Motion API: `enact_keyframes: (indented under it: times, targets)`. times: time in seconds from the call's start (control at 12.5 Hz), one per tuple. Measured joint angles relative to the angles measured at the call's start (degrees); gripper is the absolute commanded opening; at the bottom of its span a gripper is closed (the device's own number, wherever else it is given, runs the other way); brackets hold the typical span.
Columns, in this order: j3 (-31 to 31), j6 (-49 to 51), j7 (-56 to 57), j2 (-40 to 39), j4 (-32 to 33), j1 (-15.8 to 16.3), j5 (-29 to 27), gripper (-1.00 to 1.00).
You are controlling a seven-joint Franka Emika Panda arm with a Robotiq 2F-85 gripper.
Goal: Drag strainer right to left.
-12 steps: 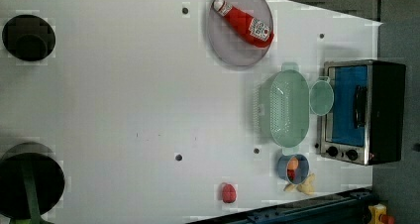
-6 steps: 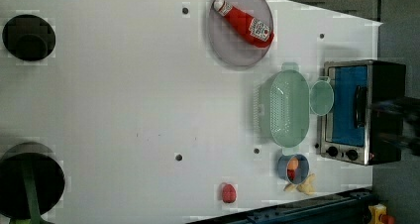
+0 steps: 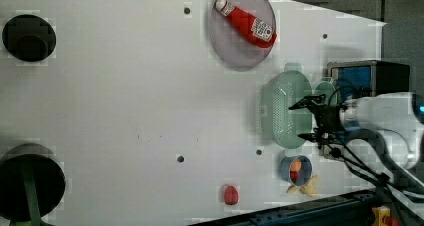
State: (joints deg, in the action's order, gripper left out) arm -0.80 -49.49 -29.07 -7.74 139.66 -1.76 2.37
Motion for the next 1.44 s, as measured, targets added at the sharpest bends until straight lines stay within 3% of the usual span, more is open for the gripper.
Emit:
enact_keyframes:
  times: [0.64, 1.44]
  targets:
    - [1.17, -11.33, -10.30, -11.31, 0.56, 1.64, 1.00, 1.00]
    - [3.30, -15.02, -16.23, -14.44, -2.13, 2.95, -0.28, 1.00]
